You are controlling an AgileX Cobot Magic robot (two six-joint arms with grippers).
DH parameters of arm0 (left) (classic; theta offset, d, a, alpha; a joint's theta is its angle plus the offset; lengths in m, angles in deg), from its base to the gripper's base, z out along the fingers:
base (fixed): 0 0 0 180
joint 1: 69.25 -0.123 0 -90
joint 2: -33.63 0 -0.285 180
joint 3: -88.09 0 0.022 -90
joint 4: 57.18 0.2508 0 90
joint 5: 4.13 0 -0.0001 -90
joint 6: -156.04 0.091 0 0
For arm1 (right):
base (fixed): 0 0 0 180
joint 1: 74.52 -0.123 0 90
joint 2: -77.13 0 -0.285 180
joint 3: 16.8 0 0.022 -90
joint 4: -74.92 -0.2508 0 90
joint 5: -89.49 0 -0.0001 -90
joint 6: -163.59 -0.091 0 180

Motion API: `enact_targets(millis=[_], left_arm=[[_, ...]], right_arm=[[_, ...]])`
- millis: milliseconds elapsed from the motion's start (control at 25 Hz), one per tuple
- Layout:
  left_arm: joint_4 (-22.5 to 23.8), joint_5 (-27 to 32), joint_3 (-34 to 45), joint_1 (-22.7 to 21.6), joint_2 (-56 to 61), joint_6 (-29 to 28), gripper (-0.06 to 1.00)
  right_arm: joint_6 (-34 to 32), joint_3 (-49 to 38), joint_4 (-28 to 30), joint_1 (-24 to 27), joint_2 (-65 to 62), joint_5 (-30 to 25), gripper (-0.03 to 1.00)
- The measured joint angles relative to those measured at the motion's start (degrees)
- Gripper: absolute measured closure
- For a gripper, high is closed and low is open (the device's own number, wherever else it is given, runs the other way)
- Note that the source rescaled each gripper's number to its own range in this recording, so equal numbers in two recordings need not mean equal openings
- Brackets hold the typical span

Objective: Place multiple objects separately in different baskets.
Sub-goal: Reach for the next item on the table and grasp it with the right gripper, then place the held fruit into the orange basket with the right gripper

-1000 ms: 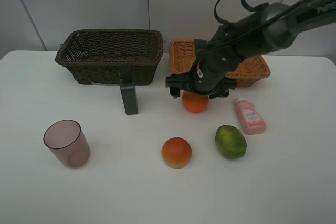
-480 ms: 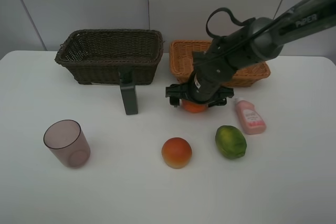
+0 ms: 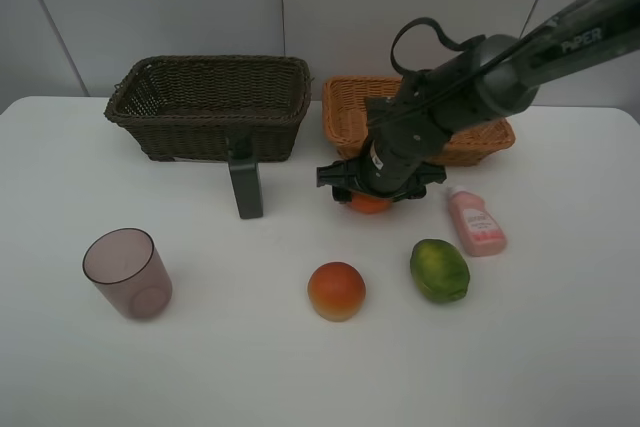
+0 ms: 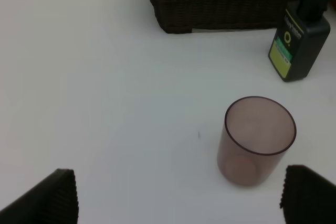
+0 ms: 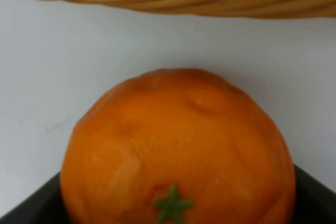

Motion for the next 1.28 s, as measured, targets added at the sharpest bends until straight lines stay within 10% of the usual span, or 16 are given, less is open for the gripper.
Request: enact_targets(millis=[560, 1040, 1280], left_arm=[[0.0, 0.0, 0.0, 0.0, 0.0, 0.0, -0.06], [0.0, 0.0, 0.0, 0.0, 0.0, 0.0, -0.06], [0.0, 0.0, 0.0, 0.0, 0.0, 0.0, -0.06]], right_arm=[[0.9, 0.0, -1.8, 0.0, -3.5, -3.6, 0.48], [29.6, 2.5, -25.6, 0.5, -15.6, -19.1, 0.48], [37.5, 11.4, -28.2, 5.5, -15.6, -28.3, 0.48]])
